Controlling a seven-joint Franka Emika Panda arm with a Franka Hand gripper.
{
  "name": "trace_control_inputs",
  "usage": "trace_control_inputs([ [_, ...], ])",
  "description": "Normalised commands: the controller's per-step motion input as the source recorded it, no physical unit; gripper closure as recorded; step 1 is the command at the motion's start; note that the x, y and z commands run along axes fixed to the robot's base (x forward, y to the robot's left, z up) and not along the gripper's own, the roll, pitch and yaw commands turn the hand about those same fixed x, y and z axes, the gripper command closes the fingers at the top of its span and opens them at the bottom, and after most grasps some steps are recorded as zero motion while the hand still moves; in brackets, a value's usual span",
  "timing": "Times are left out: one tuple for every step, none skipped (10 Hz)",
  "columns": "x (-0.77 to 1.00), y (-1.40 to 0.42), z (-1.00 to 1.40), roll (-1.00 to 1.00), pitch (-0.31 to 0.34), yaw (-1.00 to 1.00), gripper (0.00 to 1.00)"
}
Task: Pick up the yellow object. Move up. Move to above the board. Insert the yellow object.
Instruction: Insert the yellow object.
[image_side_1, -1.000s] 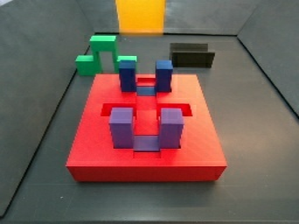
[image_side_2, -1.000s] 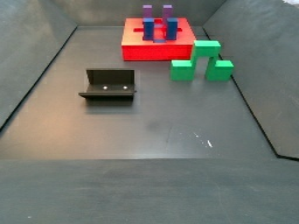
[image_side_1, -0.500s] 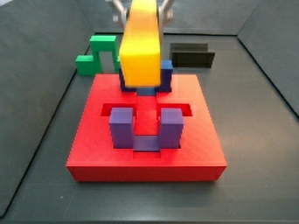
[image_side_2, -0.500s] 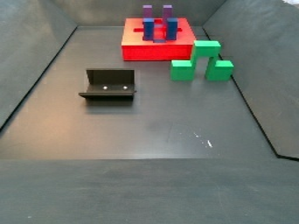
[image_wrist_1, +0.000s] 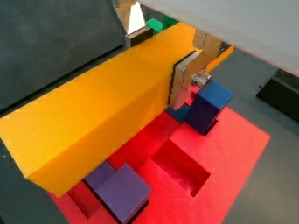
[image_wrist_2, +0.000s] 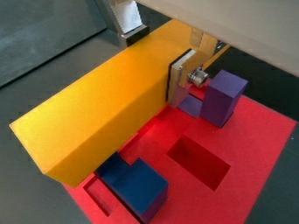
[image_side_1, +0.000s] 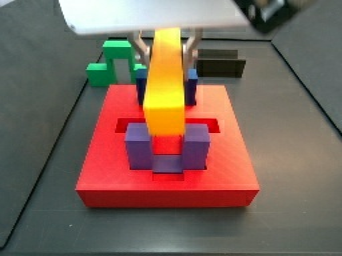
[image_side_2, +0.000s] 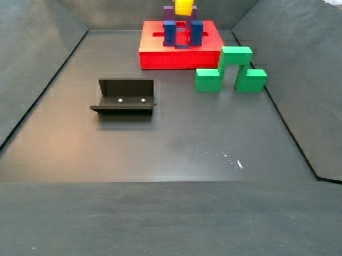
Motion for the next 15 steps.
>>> trace_control_inputs([
  [0.12, -0.13, -0.28, 0.21, 0.034, 0.00, 1.00],
  [0.00, 0.00, -0.21, 0.14, 0.010, 0.00, 1.00],
  [0.00, 0.00, -0.12, 0.11, 0.034, 0.00, 1.00],
  [0.00, 0.01, -0.13, 0.11, 0.034, 0.00, 1.00],
  [0.00, 0.01, -0.23, 0.06, 0.000, 0.01, 1.00],
  [0.19, 0.01, -0.17, 0.04, 0.010, 0.05, 1.00],
  [0.29, 0.02, -0.16, 0.06, 0.041, 0.08, 1.00],
  [0.18, 0.04, -0.18, 0.08, 0.039, 0.08, 1.00],
  [0.03, 0.03, -0.18, 0.10, 0.020, 0.10, 1.00],
  [0.00, 0.01, -0.21, 0.13, 0.006, 0.07, 1.00],
  [-0.07, 0.04, -0.17, 0.10, 0.007, 0.01, 1.00],
  [-0.16, 0.08, -0.05, 0.00, 0.000, 0.00, 1.00],
  [-0.26, 0.11, -0.03, 0.00, 0.000, 0.00, 1.00],
  [-0.21, 0.05, 0.00, 0.00, 0.000, 0.00, 1.00],
  [-0.01, 0.00, 0.00, 0.00, 0.000, 0.02, 1.00],
])
